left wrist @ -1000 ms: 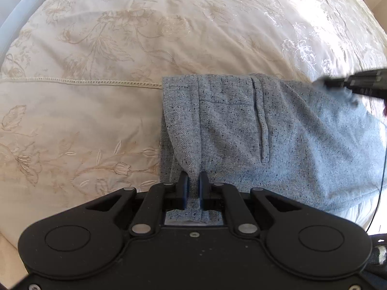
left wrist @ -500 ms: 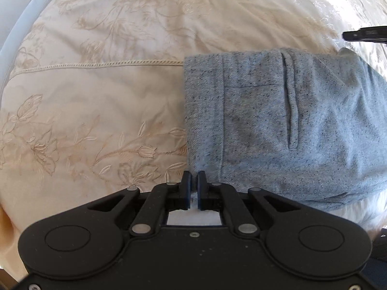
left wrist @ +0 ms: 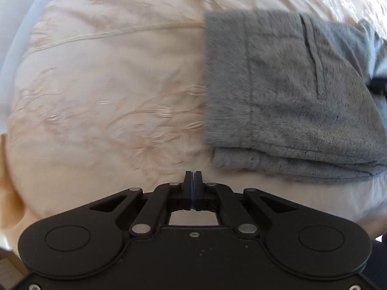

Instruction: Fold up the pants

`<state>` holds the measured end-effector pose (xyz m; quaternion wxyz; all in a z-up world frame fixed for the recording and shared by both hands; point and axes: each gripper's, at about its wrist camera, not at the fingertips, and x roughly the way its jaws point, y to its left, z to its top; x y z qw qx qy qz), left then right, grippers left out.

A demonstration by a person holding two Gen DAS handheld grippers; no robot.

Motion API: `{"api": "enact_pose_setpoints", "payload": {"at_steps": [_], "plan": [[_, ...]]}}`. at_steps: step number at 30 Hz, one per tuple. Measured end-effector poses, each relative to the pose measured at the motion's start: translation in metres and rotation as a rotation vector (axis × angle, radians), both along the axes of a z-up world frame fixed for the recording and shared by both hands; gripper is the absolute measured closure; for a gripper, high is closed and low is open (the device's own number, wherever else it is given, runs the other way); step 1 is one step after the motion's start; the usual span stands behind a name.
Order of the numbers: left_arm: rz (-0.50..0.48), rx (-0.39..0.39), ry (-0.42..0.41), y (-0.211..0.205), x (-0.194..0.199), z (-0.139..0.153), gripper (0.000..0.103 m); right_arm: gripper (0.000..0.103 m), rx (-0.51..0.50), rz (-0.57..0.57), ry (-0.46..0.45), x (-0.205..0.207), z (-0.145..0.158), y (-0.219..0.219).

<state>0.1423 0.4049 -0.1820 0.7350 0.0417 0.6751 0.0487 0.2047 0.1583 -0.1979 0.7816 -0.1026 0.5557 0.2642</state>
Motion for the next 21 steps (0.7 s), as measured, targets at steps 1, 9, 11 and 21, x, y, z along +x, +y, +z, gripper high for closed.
{"api": "enact_pose_setpoints", "payload": {"at_steps": [1, 9, 11, 21], "plan": [[0.009, 0.017, -0.027, 0.002, -0.001, 0.010, 0.102, 0.074, 0.003, 0.004, -0.011, -0.006, 0.005, 0.002], [0.001, -0.089, -0.265, -0.033, 0.032, 0.055, 0.093, 0.071, 0.062, -0.064, -0.039, -0.057, 0.032, 0.005], [-0.036, -0.114, -0.277, -0.057, 0.040, 0.047, 0.093, 0.071, 0.076, 0.007, 0.048, -0.078, 0.024, 0.009], [-0.123, -0.144, -0.068, -0.108, 0.014, -0.017, 0.089, 0.072, 0.147, -0.173, 0.085, -0.094, 0.038, -0.018]]}}
